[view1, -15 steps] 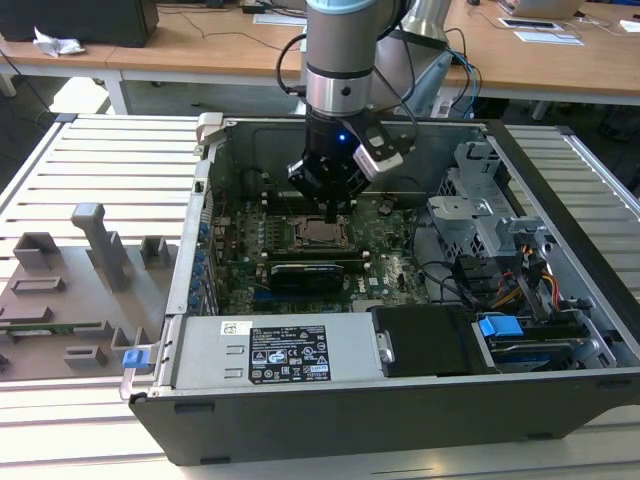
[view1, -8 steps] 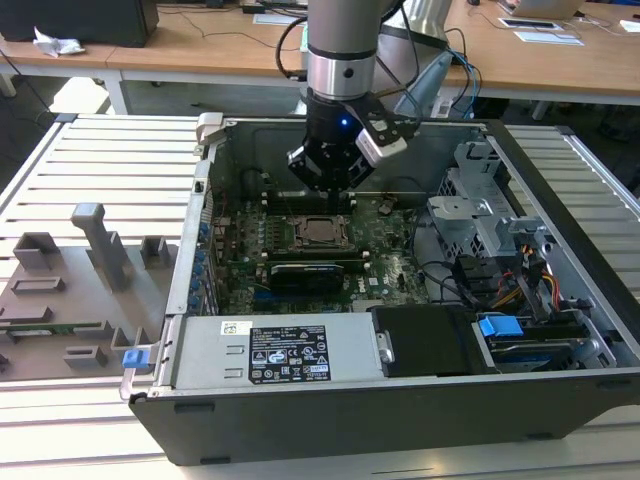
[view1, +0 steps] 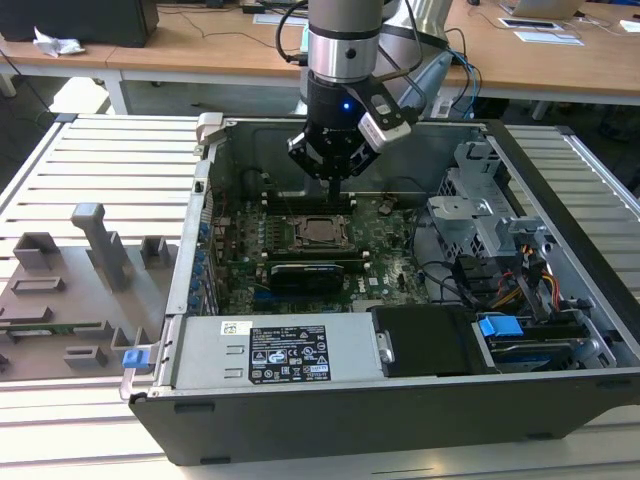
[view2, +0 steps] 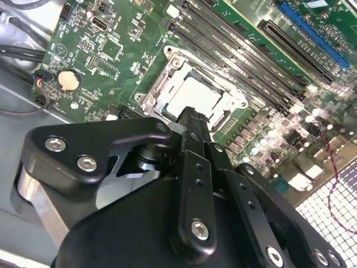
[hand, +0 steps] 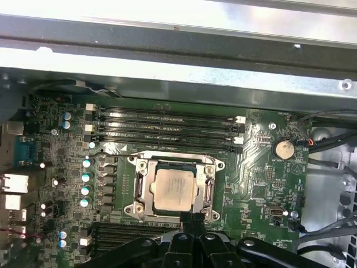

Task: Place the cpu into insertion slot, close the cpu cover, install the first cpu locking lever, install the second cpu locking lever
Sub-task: 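Install the first cpu locking lever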

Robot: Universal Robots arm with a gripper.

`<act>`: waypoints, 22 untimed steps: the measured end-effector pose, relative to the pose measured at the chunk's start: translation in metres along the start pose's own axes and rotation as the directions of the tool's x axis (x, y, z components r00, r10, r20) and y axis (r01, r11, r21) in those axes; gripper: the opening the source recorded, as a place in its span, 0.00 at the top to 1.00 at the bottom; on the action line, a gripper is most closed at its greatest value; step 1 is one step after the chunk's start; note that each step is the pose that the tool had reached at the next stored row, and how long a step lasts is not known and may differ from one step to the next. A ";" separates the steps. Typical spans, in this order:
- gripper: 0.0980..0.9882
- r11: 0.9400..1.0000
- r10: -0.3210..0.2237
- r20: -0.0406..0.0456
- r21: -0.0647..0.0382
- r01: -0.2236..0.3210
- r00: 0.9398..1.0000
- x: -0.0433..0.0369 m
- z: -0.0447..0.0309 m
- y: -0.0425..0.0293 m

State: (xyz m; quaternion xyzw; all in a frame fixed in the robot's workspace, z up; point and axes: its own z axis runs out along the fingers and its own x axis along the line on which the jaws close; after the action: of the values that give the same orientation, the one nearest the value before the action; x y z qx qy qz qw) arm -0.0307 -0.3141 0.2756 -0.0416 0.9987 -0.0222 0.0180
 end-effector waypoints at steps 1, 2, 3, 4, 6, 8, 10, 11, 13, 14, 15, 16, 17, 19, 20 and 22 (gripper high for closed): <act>0.99 1.000 0.000 0.000 0.000 0.000 1.000 0.0000 0.0000 0.0000; 0.99 1.000 0.000 -0.001 0.000 0.000 1.000 -0.0001 0.0000 0.0000; 0.99 1.000 -0.001 -0.006 -0.001 0.001 1.000 -0.0001 0.0001 0.0000; 0.99 1.000 -0.001 -0.022 -0.002 0.001 1.000 -0.0001 0.0003 0.0000; 0.99 1.000 -0.003 -0.059 -0.005 0.002 0.998 -0.0002 0.0008 0.0000; 0.99 1.000 -0.003 -0.060 -0.005 0.002 0.998 -0.0002 0.0007 0.0000; 0.99 1.000 -0.001 -0.060 -0.005 0.000 0.998 0.0007 0.0008 0.0001; 0.99 1.000 0.007 -0.060 -0.005 -0.008 0.998 0.0012 0.0009 0.0002; 0.99 0.999 0.032 -0.061 -0.004 -0.032 0.998 0.0013 0.0009 0.0002; 0.99 0.999 0.041 -0.062 -0.004 -0.042 0.997 0.0013 0.0009 0.0002; 0.99 0.998 0.065 -0.063 -0.003 -0.066 0.996 0.0014 0.0009 0.0002; 0.99 0.998 0.069 -0.063 -0.003 -0.069 0.996 0.0014 0.0010 0.0002; 0.99 0.998 0.069 -0.063 -0.003 -0.069 0.996 0.0014 0.0009 0.0002; 0.99 0.998 0.069 -0.063 -0.003 -0.069 0.996 0.0014 0.0009 0.0001; 0.99 0.997 0.068 -0.063 -0.015 -0.069 0.996 0.0014 0.0009 0.0001; 0.99 0.997 0.068 -0.062 -0.044 -0.071 0.996 0.0014 0.0010 0.0002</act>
State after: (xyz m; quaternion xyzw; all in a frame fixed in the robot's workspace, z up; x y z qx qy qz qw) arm -0.0321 -0.3140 0.2746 -0.0067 0.9999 0.0005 -0.0125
